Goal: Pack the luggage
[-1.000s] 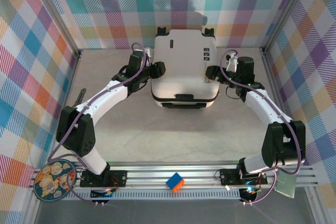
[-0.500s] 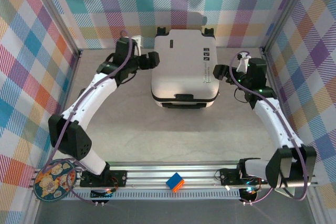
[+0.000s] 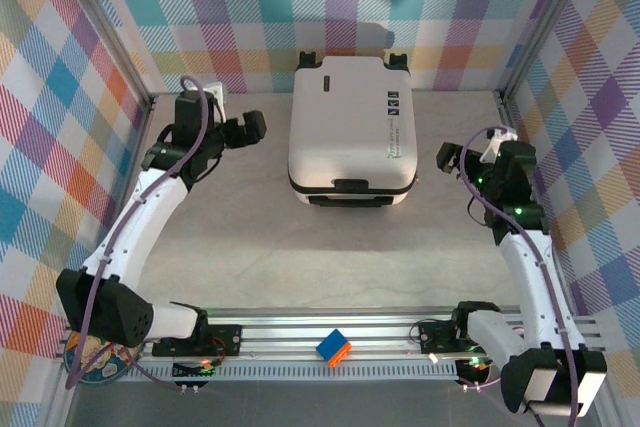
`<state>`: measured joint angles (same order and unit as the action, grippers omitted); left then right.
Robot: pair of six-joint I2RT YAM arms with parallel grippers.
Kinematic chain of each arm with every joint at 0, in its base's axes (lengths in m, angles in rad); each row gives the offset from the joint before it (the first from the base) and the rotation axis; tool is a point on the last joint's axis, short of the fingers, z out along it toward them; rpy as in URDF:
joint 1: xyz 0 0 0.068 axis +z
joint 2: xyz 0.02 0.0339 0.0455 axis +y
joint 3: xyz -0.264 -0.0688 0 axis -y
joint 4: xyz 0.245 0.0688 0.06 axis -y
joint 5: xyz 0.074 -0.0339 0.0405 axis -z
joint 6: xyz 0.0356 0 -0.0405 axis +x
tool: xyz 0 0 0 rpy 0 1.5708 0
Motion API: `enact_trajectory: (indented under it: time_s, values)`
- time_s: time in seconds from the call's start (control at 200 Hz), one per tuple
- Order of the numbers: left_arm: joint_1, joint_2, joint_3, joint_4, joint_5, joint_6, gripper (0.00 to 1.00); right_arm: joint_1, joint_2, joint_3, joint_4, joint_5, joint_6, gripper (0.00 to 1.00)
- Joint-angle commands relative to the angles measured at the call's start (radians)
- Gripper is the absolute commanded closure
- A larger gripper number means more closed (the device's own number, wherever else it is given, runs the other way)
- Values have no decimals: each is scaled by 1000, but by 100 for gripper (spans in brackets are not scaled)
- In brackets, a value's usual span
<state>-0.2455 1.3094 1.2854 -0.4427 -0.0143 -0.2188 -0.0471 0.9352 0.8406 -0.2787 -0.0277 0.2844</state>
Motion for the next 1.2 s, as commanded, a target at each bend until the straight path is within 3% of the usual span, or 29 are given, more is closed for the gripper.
enact_trajectory:
  time_s: [0.0,0.08,0.22,0.425,0.575,0.695,0.895,1.14,1.195]
  values:
    - [9,-97,-119,40,-131,4,0,-7,-10,-39,25,97,22,1]
    - [10,-161,-235,121,-212,-2,0,-7,-8,-60,12,192,25,1]
    - [11,-271,-406,239,-358,-13,0,-8,-26,-144,107,191,-4,1]
    - [20,-311,-566,344,-439,-3,0,-7,16,-379,493,212,-49,1]
    - [51,-228,-587,351,-447,-8,0,-8,110,-378,528,230,-28,1]
    - [66,-172,-642,428,-465,-6,0,-7,184,-403,657,147,-85,1]
    - [122,-93,-789,764,-467,73,0,-6,317,-419,756,124,-60,1]
    - [179,140,-840,1094,-440,93,0,9,388,-462,921,95,-144,1]
    - [171,178,-869,1208,-380,140,0,10,386,-489,988,112,-159,1]
